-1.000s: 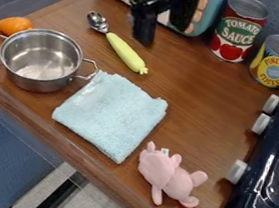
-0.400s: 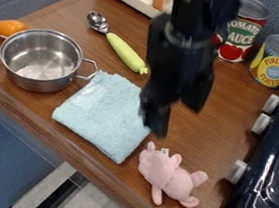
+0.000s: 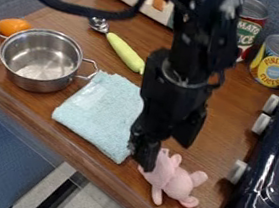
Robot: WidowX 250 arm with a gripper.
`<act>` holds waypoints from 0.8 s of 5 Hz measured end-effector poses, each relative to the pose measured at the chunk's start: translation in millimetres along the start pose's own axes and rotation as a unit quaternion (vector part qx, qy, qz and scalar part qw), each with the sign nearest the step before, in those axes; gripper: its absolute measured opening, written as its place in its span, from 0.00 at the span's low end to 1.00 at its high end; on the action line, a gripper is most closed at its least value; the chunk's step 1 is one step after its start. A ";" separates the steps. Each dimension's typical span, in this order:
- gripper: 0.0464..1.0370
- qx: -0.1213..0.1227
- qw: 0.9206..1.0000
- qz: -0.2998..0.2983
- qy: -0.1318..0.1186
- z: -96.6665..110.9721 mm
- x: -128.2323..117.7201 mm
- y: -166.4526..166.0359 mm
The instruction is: Put the pink stuff toy to the upper right side of the tablle near the cans
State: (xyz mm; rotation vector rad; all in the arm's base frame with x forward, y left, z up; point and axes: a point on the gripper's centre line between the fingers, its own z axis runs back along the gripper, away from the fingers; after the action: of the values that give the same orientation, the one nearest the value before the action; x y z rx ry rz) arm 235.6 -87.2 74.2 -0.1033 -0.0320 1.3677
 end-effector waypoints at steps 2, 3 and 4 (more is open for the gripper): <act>0.64 0.029 0.999 -0.012 0.010 -24.1 -3.9 0.7; 0.34 0.032 0.999 -0.007 0.009 -21.5 3.5 -1.3; 0.20 0.030 0.999 0.005 0.022 -3.0 28.0 -16.6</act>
State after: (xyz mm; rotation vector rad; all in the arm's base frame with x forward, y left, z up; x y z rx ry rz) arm 257.7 -63.2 71.7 -0.0827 0.0468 1.3742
